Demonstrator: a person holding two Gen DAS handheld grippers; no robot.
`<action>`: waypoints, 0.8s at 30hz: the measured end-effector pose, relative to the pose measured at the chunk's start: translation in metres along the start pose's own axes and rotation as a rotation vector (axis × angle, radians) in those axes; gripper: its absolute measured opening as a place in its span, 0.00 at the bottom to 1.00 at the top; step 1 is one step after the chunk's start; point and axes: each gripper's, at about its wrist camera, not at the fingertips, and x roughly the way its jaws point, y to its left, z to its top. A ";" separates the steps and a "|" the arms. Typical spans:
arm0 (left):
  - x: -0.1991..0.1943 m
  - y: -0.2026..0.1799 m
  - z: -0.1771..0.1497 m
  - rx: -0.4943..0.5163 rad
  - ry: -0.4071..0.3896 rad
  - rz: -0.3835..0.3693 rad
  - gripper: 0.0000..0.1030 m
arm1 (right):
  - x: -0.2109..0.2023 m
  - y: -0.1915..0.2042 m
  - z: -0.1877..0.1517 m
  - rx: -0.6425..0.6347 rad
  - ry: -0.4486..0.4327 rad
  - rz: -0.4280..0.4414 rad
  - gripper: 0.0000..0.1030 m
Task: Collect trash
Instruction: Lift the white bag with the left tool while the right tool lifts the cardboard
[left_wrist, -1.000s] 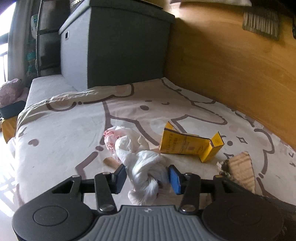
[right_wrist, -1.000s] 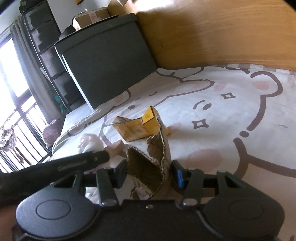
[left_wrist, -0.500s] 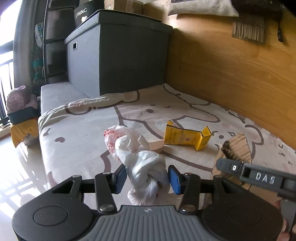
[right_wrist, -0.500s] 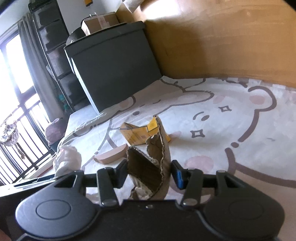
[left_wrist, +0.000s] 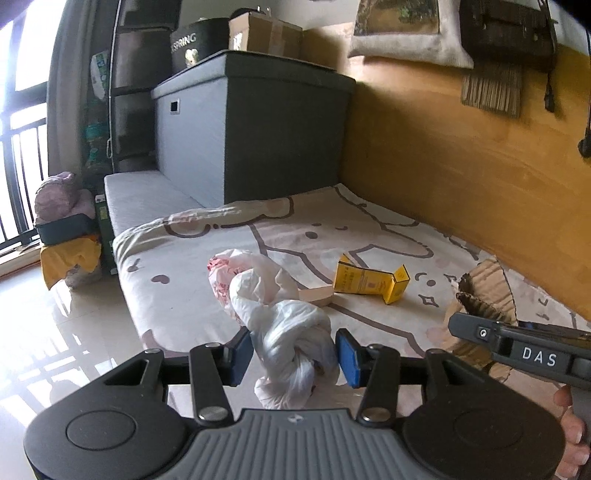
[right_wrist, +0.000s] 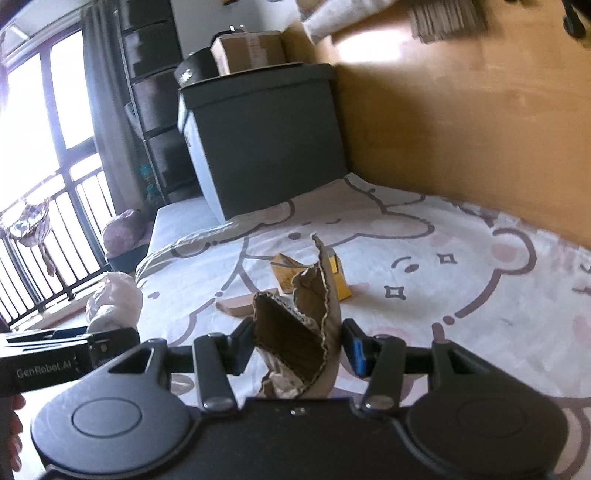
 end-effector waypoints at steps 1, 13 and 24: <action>-0.005 0.001 0.000 -0.004 -0.002 0.002 0.48 | -0.005 0.003 0.001 -0.010 -0.002 0.001 0.50; -0.056 0.018 -0.009 -0.029 -0.022 0.016 0.48 | -0.040 0.035 -0.002 -0.085 0.001 0.013 0.50; -0.095 0.055 -0.025 -0.077 -0.030 0.048 0.48 | -0.051 0.080 -0.015 -0.143 0.032 0.077 0.50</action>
